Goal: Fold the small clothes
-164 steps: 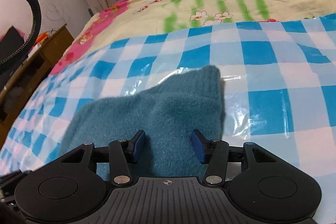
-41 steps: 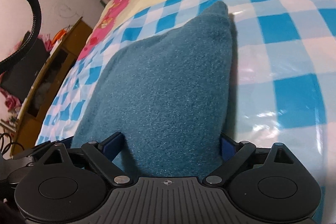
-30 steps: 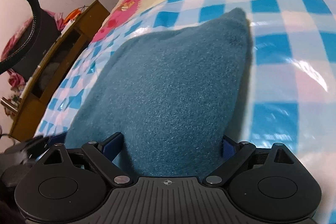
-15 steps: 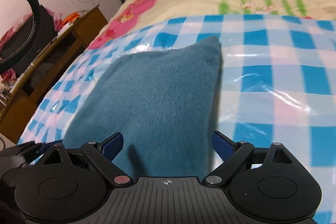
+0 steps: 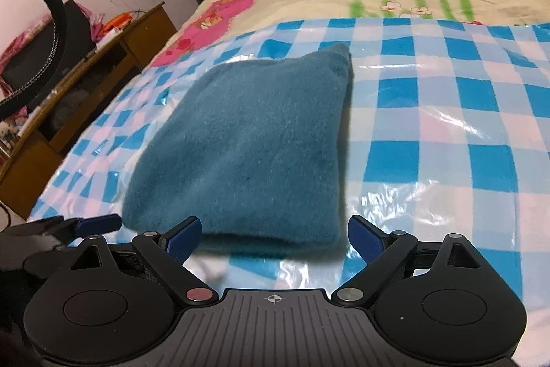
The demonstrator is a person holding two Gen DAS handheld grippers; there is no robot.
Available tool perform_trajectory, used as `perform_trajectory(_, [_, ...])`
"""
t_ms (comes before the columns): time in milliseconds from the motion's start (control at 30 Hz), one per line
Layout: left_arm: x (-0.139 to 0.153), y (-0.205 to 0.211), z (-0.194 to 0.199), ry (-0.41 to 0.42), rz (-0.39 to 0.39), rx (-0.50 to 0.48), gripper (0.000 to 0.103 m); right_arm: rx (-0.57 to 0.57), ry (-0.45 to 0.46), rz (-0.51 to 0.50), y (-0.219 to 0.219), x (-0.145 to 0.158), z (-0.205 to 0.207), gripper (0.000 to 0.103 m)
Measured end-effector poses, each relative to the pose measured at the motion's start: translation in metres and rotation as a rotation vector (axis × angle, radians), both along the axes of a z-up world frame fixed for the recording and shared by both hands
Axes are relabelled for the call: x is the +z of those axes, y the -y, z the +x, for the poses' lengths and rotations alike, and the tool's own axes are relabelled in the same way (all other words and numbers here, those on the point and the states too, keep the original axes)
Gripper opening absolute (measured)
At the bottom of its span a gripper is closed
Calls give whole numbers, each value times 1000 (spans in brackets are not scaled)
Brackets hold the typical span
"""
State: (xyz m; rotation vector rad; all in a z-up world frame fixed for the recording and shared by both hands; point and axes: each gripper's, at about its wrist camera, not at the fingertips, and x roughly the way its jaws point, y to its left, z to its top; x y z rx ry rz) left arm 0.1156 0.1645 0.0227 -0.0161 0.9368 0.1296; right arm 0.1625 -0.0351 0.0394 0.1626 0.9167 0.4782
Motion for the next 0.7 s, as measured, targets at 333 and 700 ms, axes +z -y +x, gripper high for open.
perform_trajectory(333, [-5, 10, -30, -31, -26, 57, 92, -2, -32, -12, 7, -2, -31, 93])
perform_trajectory(700, [-8, 18, -50, -65, 9, 75, 94, 12, -55, -29, 8, -7, -54, 93])
